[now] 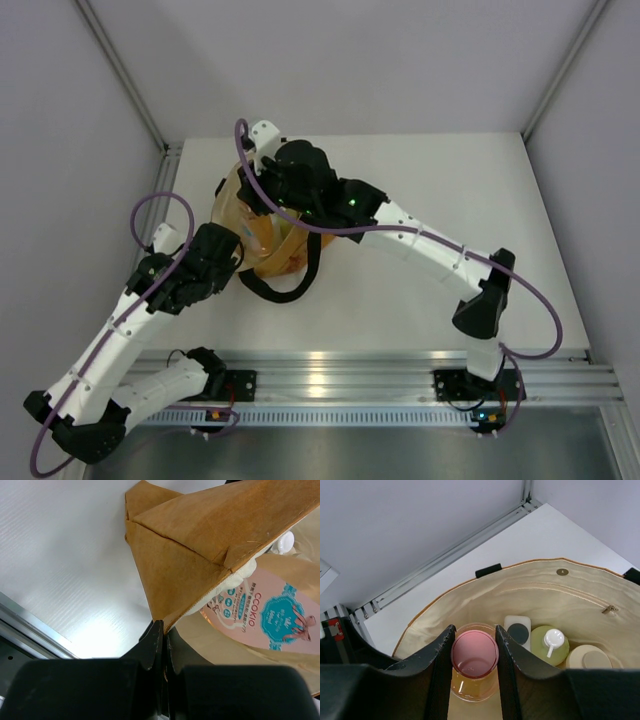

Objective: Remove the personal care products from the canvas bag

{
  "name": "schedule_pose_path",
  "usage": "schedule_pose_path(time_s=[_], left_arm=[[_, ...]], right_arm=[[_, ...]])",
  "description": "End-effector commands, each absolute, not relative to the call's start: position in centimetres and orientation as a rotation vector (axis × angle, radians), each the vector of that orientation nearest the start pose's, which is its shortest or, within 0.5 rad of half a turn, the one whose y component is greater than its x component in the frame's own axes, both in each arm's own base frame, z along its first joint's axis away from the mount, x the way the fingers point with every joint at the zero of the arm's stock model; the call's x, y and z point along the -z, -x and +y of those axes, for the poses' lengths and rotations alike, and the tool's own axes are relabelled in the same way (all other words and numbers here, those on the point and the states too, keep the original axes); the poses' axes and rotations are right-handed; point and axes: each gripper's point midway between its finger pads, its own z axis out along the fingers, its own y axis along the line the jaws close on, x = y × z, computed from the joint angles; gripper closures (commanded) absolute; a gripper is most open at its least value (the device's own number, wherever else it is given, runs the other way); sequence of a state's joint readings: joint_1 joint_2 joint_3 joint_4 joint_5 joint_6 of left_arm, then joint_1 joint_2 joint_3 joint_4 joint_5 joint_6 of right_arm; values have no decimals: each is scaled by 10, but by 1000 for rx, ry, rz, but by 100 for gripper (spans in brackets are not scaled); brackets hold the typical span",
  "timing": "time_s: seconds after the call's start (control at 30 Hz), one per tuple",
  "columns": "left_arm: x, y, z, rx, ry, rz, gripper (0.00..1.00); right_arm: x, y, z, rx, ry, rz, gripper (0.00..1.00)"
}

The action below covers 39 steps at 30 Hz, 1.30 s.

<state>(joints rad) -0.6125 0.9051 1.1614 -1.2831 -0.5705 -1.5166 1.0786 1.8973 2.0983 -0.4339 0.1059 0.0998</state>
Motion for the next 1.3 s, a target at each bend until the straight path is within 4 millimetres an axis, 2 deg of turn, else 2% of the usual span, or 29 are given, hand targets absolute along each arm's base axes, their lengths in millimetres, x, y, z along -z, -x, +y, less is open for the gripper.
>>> schedule_pose_path(time_s=[0.0, 0.23, 0.4, 0.7, 0.83, 0.87, 0.93, 0.97, 1.03, 1.07, 1.13, 1.17, 1.2, 1.23, 1.27], left_arm=[[-244, -204, -62, 258, 1213, 1999, 100], [-240, -203, -63, 247, 1214, 2011, 100], [-240, -203, -63, 245, 1212, 2013, 100], [-244, -204, -66, 267, 1214, 2013, 100], [-246, -205, -67, 273, 1206, 2017, 100], [-247, -205, -68, 279, 1205, 2018, 100], [-249, -207, -70, 292, 1200, 2017, 100], [-252, -207, -71, 298, 1197, 2016, 100], [-253, -207, -71, 297, 1190, 2016, 100], [-255, -207, -71, 303, 1189, 2015, 100], [-255, -207, -71, 303, 1183, 2015, 100], [-255, -207, -70, 303, 1185, 2012, 100], [-254, -206, -70, 300, 1184, 2014, 100], [-255, -206, -70, 303, 1183, 2014, 100], [-255, -207, -70, 306, 1183, 2014, 100]], right_arm=[[-540, -242, 445, -907, 635, 1326, 100], [-567, -238, 417, -885, 575, 1295, 100], [-582, -244, 392, -847, 487, 1298, 100], [-610, -257, 340, -774, 321, 1277, 100], [-621, -264, 308, -719, 251, 1267, 100], [-617, -273, 299, -690, 235, 1280, 100], [-618, -277, 279, -663, 200, 1282, 100], [-604, -291, 272, -619, 190, 1314, 100], [-599, -295, 255, -602, 162, 1323, 100], [-583, -308, 246, -556, 149, 1358, 100], [-580, -310, 226, -526, 119, 1358, 100], [-564, -325, 217, -481, 97, 1375, 100], [-559, -329, 209, -472, 82, 1369, 100], [-563, -326, 198, -475, 75, 1341, 100], [-548, -341, 184, -427, 44, 1354, 100]])
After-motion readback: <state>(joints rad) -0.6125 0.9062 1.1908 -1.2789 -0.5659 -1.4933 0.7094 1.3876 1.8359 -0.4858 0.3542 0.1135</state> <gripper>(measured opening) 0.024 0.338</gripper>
